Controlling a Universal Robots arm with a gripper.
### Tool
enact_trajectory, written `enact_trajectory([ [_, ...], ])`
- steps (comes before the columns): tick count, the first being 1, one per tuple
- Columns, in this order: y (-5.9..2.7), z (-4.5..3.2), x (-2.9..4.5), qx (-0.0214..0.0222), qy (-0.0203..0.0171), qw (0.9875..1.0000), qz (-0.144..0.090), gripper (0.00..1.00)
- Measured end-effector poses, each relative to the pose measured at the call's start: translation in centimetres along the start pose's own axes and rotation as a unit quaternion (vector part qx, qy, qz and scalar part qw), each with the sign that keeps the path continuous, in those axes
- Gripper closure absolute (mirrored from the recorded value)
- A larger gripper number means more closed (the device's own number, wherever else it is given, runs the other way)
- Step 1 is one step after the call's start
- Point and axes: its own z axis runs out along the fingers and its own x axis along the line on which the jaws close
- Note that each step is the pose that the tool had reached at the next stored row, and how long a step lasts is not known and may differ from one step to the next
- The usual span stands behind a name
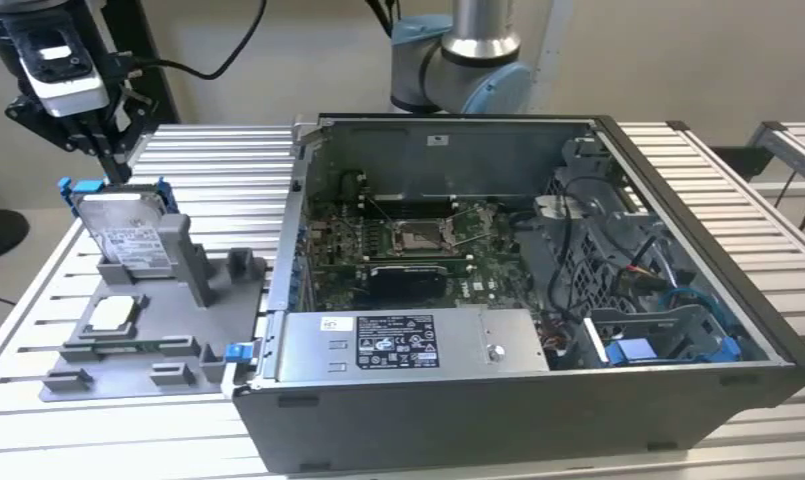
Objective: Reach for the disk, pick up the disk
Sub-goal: 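Reach for the disk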
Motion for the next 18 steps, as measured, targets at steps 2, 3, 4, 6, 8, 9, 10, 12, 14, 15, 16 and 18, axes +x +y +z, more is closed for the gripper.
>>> enact_trajectory([
  [2, 0.89, 0.09, 0.00, -0.0001, 0.0000, 1.0000, 0.000, 1.00],
  [3, 1.17, 0.12, 0.11, 0.0000, 0.0000, 1.0000, 0.000, 1.00],
  [4, 1.35, 0.16, 0.33, 0.0000, 0.0000, 1.0000, 0.000, 1.00],
  [6, 1.46, 0.20, 1.12, 0.0000, 0.0000, 1.0000, 0.000, 1.00],
  [8, 1.48, 0.24, 2.03, 0.0000, 0.0000, 1.0000, 0.000, 1.00],
  [9, 1.48, 0.26, 2.45, 0.0000, 0.0000, 1.0000, 0.000, 1.00],
  [10, 1.49, 0.28, 2.89, 0.0000, 0.0000, 1.0000, 0.000, 1.00],
  [12, 1.49, 0.31, 3.59, 0.0000, 0.0000, 1.0000, 0.000, 1.00],
  [14, 1.38, 0.31, 3.95, 0.0000, 0.0001, 1.0000, 0.000, 1.00],
  [15, 1.30, 0.32, 4.10, 0.0000, 0.0000, 1.0000, -0.001, 1.00],
  [16, 1.24, 0.32, 4.28, 0.0000, 0.0000, 1.0000, 0.000, 1.00],
  [18, 1.10, 0.33, 4.63, 0.0000, 0.0000, 1.0000, 0.000, 1.00],
])
